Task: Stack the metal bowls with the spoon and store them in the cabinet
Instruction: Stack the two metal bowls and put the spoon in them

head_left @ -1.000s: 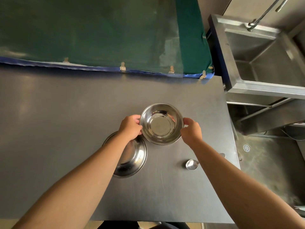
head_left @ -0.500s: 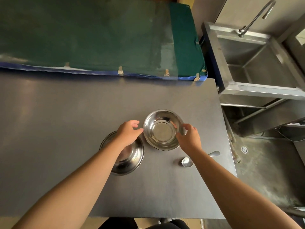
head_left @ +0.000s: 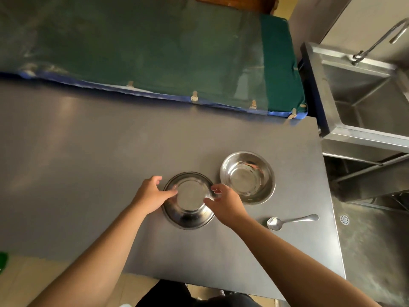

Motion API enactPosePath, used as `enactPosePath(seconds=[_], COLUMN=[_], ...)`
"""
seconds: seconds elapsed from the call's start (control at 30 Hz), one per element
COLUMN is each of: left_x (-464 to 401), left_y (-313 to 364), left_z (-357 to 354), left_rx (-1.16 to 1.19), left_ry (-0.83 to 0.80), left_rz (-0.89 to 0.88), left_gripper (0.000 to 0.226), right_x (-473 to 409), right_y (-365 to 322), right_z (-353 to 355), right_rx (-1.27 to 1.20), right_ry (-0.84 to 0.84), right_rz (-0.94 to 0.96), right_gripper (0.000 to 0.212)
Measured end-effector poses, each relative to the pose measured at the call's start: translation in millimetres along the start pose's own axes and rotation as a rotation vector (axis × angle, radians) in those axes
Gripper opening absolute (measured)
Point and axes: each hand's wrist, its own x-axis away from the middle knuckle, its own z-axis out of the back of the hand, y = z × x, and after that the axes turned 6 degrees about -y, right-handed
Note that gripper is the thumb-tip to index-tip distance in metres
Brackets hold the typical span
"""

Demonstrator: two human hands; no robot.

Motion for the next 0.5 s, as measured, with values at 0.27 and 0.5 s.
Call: enactPosePath(seconds=[0.27, 0.5], left_x=[-5, -15], left_y=[-11, -7], left_z=[-6, -10], left_rx=[0.071, 0.106], left_ry=[-0.054, -0.105], left_rz=[0.068, 0.096], left_gripper=[0.101, 0.11], right_x=[-14, -26], right_y=[3, 5], right_z=[-30, -42], right_rx=[-0.064, -0.175], right_ry=[-0.022, 0.069], right_rz=[-0.19, -0.342], right_gripper=[0.085, 0.11])
